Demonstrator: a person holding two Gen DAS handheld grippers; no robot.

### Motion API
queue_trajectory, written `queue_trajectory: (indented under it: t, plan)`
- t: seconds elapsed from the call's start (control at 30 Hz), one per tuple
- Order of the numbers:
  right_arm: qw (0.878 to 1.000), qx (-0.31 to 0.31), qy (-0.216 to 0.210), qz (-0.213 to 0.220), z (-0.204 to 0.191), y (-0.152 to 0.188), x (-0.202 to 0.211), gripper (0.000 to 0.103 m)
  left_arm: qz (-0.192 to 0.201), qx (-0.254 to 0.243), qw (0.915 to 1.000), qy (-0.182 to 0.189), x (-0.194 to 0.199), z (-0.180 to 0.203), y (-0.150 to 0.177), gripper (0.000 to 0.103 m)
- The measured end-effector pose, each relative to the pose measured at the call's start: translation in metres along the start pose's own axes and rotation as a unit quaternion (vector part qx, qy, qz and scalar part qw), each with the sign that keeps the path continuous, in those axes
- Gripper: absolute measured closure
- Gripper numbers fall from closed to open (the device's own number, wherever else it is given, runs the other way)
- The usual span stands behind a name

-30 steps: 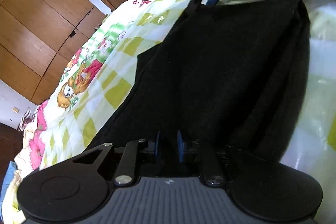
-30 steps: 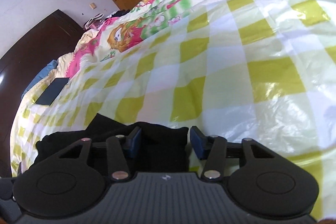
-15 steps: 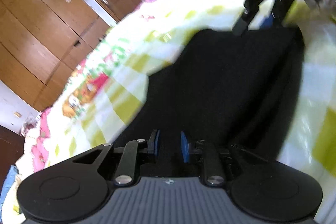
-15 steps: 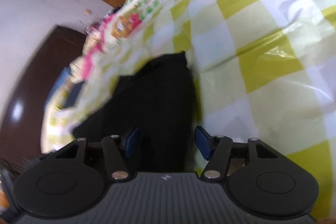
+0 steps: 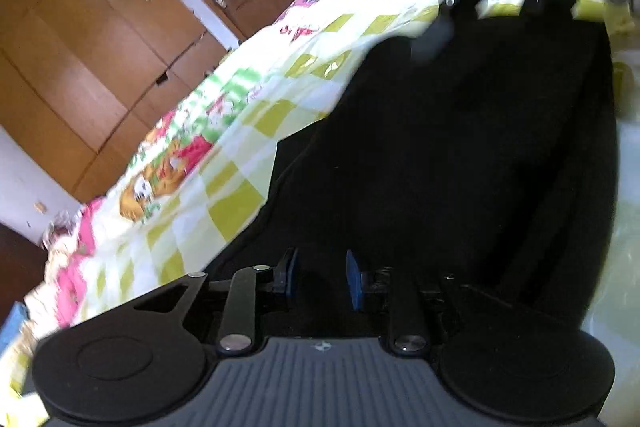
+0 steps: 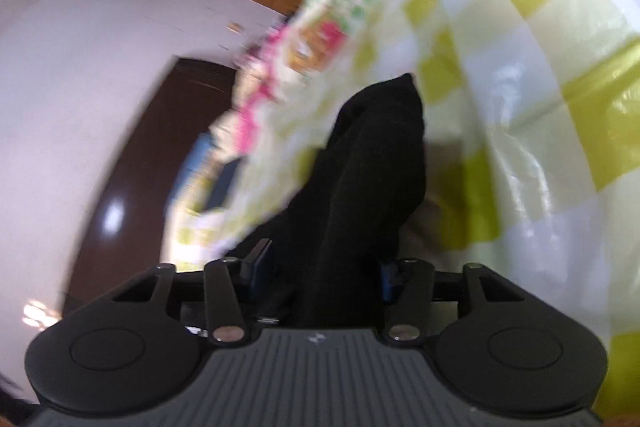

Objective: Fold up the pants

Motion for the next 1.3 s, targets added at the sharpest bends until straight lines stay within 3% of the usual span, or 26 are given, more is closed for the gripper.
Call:
queue_trajectory:
  t: [0.03, 0.1, 0.13, 0.17, 0.23, 0.27, 0.43, 0.5, 0.53, 0.57, 0.67, 0.73, 0.83, 0.9, 1.0, 1.1, 1.17, 1.3]
  plan:
    - [1.0, -0.005, -0.01, -0.007, 0.003, -0.004, -0.011, 0.04, -0.004, 0.002, 1.0, -0.001, -0.002, 0.002, -0.001, 0.064]
    - [1.0, -0.016, 0.0, -0.013, 0.003, -0.01, -0.021, 0.057, -0.013, 0.003, 0.9999, -0.008, -0.004, 0.007, -0.001, 0.07]
    - [1.0, -0.027, -0.009, -0.007, 0.003, -0.013, -0.015, 0.076, -0.018, 0.004, 0.9998, -0.005, -0.003, 0.007, -0.002, 0.078]
    - [0.999, -0.035, -0.03, 0.003, 0.004, -0.012, -0.005, 0.086, -0.022, 0.005, 0.9997, 0.005, 0.0, 0.009, -0.003, 0.084]
    - [0.997, -0.04, -0.063, 0.026, 0.003, -0.004, 0.021, 0.086, -0.023, 0.003, 0.9996, 0.015, 0.009, 0.018, -0.006, 0.088]
    - [0.997, -0.036, -0.059, 0.031, 0.001, 0.002, 0.031, 0.086, -0.022, 0.002, 0.9995, 0.022, 0.012, 0.024, -0.008, 0.092]
    - [0.997, -0.046, -0.007, 0.055, 0.006, 0.031, 0.069, 0.086, 0.005, 0.005, 0.9973, 0.073, 0.036, 0.059, -0.021, 0.092]
    - [0.996, -0.058, 0.016, 0.07, 0.007, 0.035, 0.082, 0.086, 0.026, 0.014, 0.9955, 0.09, 0.047, 0.059, -0.025, 0.086]
    - [0.995, -0.058, 0.027, 0.074, 0.005, 0.036, 0.09, 0.086, 0.039, 0.02, 0.9952, 0.088, 0.05, 0.056, -0.026, 0.073]
    - [0.995, -0.054, 0.04, 0.077, -0.001, 0.035, 0.095, 0.086, 0.054, 0.025, 0.9951, 0.079, 0.054, 0.05, -0.026, 0.07]
    - [0.993, -0.043, 0.07, 0.085, -0.025, 0.031, 0.104, 0.086, 0.069, 0.066, 0.9952, 0.024, 0.054, 0.027, -0.019, 0.07]
    - [0.992, -0.025, 0.089, 0.083, -0.048, 0.025, 0.1, 0.086, 0.061, 0.101, 0.9926, 0.026, 0.048, 0.011, -0.007, 0.069]
    - [0.988, -0.003, 0.131, 0.076, -0.095, 0.017, 0.075, 0.083, 0.024, 0.098, 0.9939, 0.043, 0.033, 0.026, 0.015, 0.069]
    - [0.984, 0.034, 0.163, 0.066, -0.134, 0.016, 0.047, 0.079, 0.03, 0.126, 0.9901, 0.054, 0.033, 0.028, 0.032, 0.069]
    - [0.977, 0.087, 0.189, 0.056, -0.183, 0.022, -0.001, 0.074, 0.035, 0.177, 0.9792, 0.093, 0.04, 0.005, 0.044, 0.065]
    - [0.969, 0.138, 0.201, 0.038, -0.217, 0.029, -0.064, 0.07, 0.044, 0.213, 0.9712, 0.096, 0.049, -0.017, 0.062, 0.06]
    - [0.967, 0.152, 0.206, 0.019, -0.227, 0.035, -0.109, 0.056, 0.042, 0.244, 0.9637, 0.099, 0.055, -0.03, 0.08, 0.058]
    - [0.966, 0.164, 0.192, -0.056, -0.228, 0.056, -0.165, 0.058, 0.031, 0.31, 0.9414, 0.128, 0.056, -0.055, 0.109, 0.056]
Point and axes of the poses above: each gripper's, at about its wrist camera, not at the fingertips, and x roughly against the way its jaws point, z to its right, y to its underside, the point moved 1 cm from there along -x, roughly the way its jaws point, and after that the axes turned 12 degrees about -z, right-handed, at the moved point
